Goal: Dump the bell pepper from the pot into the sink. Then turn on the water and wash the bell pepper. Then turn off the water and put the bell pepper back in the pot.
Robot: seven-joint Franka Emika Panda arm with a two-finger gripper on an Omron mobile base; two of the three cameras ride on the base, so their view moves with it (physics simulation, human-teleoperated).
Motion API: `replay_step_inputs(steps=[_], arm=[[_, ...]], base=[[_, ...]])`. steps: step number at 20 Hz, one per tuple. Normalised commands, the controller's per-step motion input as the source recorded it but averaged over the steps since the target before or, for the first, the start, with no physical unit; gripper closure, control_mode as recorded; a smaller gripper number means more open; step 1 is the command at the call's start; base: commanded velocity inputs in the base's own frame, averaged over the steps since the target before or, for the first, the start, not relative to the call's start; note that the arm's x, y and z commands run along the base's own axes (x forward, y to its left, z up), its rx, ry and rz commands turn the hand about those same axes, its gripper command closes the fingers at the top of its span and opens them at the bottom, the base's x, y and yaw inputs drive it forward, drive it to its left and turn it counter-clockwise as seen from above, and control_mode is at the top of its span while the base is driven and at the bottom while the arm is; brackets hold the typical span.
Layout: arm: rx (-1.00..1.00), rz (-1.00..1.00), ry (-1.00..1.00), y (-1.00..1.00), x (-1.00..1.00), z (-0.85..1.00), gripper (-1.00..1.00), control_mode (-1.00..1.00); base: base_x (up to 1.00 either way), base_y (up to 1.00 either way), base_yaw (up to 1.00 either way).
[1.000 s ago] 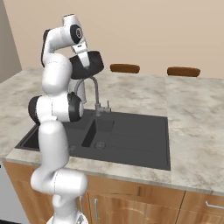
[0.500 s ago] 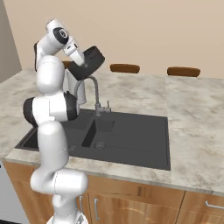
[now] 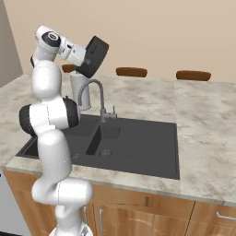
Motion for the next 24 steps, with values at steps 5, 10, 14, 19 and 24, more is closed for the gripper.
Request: replay_step_inputs(steps=[5,10,14,19,24], arm=[[-0.31,-0.07,0.0,0.13,-0.22,0.02,1.0,-1.0],[-0.36,-0.06,-0.1,0.23,-0.3,0.26,1.0,-1.0],[-0.36,-0.07,-0.09,0.13,-0.19,0.05,1.0,-1.0],[-0.34,-0.07,-0.08,0.06,-0.15,0.09,1.0,-1.0],[-0.34,-0.05,-0.12,0.2,-0.16,0.11,1.0,-1.0]], base=[[0.0,0.0,0.0],[0.0,0.0,0.0],[0.0,0.0,0.0],[0.0,0.0,0.0],[0.0,0.0,0.0]])
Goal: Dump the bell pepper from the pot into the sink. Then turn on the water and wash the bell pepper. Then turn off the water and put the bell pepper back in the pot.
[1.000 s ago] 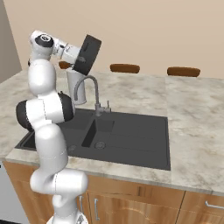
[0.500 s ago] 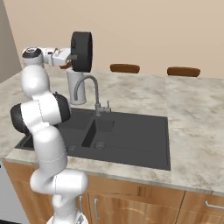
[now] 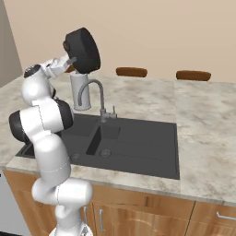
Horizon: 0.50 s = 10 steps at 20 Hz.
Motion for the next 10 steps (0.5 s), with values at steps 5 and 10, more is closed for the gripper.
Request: replay_step_inputs(steps=[5,10], arm=[[-0.27,-0.02,-0.09,0.17,-0.12,0.0,1.0,-1.0],[-0.17,0.0,-0.13,0.09,-0.27,0.01,1.0,-1.0]], base=[[0.0,0.0,0.0],[0.0,0.0,0.0]])
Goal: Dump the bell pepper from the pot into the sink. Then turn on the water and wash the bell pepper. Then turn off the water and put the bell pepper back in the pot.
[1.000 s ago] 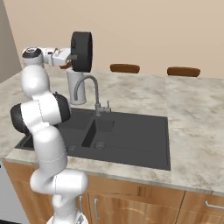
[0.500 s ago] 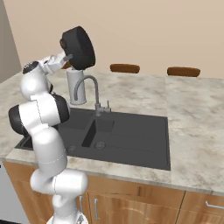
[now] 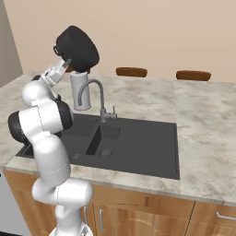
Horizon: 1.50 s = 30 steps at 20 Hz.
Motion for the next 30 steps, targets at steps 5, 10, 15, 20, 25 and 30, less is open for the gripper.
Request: replay_step_inputs(steps=[5,10,15,20,25,30], arm=[[-0.12,0.0,-0.11,0.13,-0.33,0.0,1.0,-1.0],[-0.12,0.0,-0.08,0.21,-0.3,0.0,1.0,-1.0],[-0.1,0.0,-0.04,0.13,-0.37,0.0,1.0,-1.0],[-0.05,0.0,-0.06,0.03,-0.41,0.04,1.0,-1.0],[0.18,0.02,0.0,-0.12,-0.4,0.25,1.0,-1.0],[0.48,0.08,0.25,-0.36,-0.3,0.26,1.0,-1.0]], base=[[0.0,0.0,0.0],[0.0,0.0,0.0],[0.0,0.0,0.0],[0.0,0.0,0.0],[0.0,0.0,0.0],[0.0,0.0,0.0]])
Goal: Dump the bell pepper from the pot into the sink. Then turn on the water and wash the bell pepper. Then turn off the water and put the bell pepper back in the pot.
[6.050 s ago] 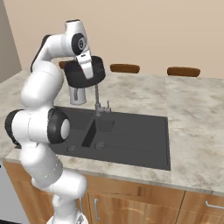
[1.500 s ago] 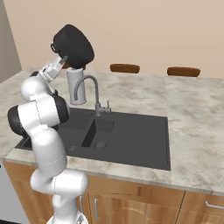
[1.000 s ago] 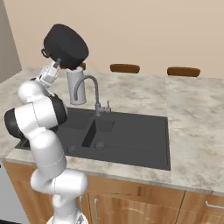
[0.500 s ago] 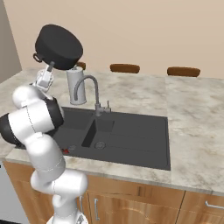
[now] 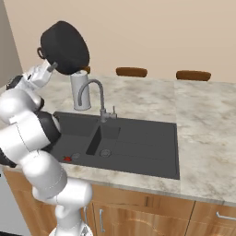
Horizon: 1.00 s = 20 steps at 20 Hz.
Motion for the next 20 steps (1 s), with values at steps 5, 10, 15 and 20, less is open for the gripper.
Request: replay_step_inputs(steps=[5,10,15,20], arm=[[0.6,0.11,0.32,-0.44,-0.26,0.15,1.0,-1.0],[0.58,0.11,0.26,-0.48,-0.32,0.01,1.0,-1.0],[0.53,0.05,0.26,-0.53,-0.11,0.0,1.0,-1.0],[0.38,0.06,0.43,-0.47,0.0,-0.26,1.0,-1.0]], base=[[0.0,0.0,0.0],[0.0,0.0,0.0],[0.0,0.0,0.0],[0.0,0.0,0.0]])
